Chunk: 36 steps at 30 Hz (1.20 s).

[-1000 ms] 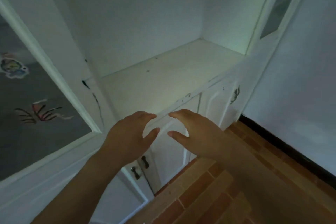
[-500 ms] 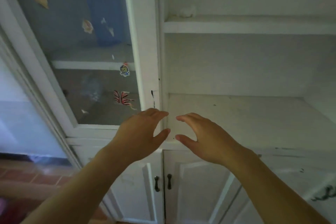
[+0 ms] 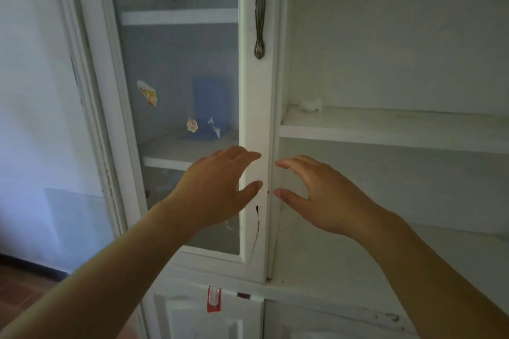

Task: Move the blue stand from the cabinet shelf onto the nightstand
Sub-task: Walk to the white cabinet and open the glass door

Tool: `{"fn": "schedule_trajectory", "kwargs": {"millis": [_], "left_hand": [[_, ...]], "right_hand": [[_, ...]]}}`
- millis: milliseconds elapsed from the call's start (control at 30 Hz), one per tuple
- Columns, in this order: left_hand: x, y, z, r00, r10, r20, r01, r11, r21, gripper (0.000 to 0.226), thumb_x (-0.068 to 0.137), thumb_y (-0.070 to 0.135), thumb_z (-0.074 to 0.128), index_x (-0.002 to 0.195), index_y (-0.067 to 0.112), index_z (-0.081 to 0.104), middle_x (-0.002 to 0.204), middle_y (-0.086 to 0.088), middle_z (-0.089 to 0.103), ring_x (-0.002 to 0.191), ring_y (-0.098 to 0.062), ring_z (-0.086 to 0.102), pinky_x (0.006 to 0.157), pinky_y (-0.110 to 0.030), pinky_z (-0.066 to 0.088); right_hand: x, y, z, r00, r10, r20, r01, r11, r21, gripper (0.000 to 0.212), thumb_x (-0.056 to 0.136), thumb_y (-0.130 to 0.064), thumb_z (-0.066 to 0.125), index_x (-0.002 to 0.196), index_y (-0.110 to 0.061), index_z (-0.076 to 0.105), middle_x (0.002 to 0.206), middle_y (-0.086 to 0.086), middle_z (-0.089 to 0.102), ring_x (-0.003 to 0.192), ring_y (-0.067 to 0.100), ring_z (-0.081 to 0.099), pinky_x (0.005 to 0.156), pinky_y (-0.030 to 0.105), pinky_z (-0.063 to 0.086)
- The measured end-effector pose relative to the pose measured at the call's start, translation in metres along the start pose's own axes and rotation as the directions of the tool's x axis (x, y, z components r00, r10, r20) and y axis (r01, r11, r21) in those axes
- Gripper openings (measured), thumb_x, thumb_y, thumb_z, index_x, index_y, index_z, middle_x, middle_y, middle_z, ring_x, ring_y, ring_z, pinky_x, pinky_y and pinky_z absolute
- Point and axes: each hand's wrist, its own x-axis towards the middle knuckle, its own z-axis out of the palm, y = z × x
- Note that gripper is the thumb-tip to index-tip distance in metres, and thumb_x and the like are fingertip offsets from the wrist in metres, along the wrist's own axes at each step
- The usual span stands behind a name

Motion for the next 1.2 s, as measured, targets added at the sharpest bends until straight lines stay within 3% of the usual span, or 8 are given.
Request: {"fn": "schedule_trajectory", "kwargs": {"millis": [267,567,933,1200], "left_hand": [[0.038,-0.016,-0.053,0.987,0.044,-0.157,-0.042,0.999,0.016,0.057,0.089,0.051,0.045,0.140,0.033,0.029,0.143,0.007,0.041,0.118,-0.018,0.051,0.095,-0.041,0.048],[0.093,-0.034,-0.095,0.937,0.148,-0.315,-0.143,0.989,0.039,0.060,0.089,0.047,0.045,0.143,0.029,0.025,0.149,0.002,0.032,0.132,-0.020,0.037,0.103,-0.042,0.039],[0.147,-0.050,-0.115,0.866,0.251,-0.432,-0.257,0.965,0.046,0.065,0.090,0.046,0.046,0.145,0.023,0.020,0.152,-0.003,0.027,0.136,-0.024,0.033,0.108,-0.044,0.037],[0.175,-0.050,-0.109,0.780,0.317,-0.540,-0.338,0.939,0.063,0.072,0.088,0.052,0.043,0.147,0.021,0.014,0.156,-0.002,0.020,0.142,-0.022,0.023,0.111,-0.042,0.031]], "right_hand": [[0.047,-0.016,-0.040,0.991,-0.046,-0.129,0.033,0.994,-0.103,0.052,0.089,-0.047,0.046,0.136,-0.030,0.032,0.144,-0.008,0.037,0.125,0.012,0.041,0.099,0.030,0.035],[0.094,-0.029,-0.079,0.969,-0.071,-0.238,0.019,0.977,-0.213,0.054,0.089,-0.048,0.046,0.137,-0.027,0.031,0.144,-0.006,0.035,0.124,0.015,0.042,0.098,0.031,0.038],[0.131,-0.029,-0.090,0.925,-0.082,-0.371,0.005,0.979,-0.204,0.057,0.089,-0.046,0.047,0.139,-0.026,0.026,0.147,-0.006,0.029,0.129,0.013,0.035,0.096,0.022,0.028],[0.145,-0.017,-0.091,0.852,-0.101,-0.513,0.028,0.989,-0.148,0.062,0.089,-0.043,0.050,0.141,-0.023,0.022,0.148,-0.005,0.026,0.131,0.008,0.029,0.099,0.018,0.022]]}}
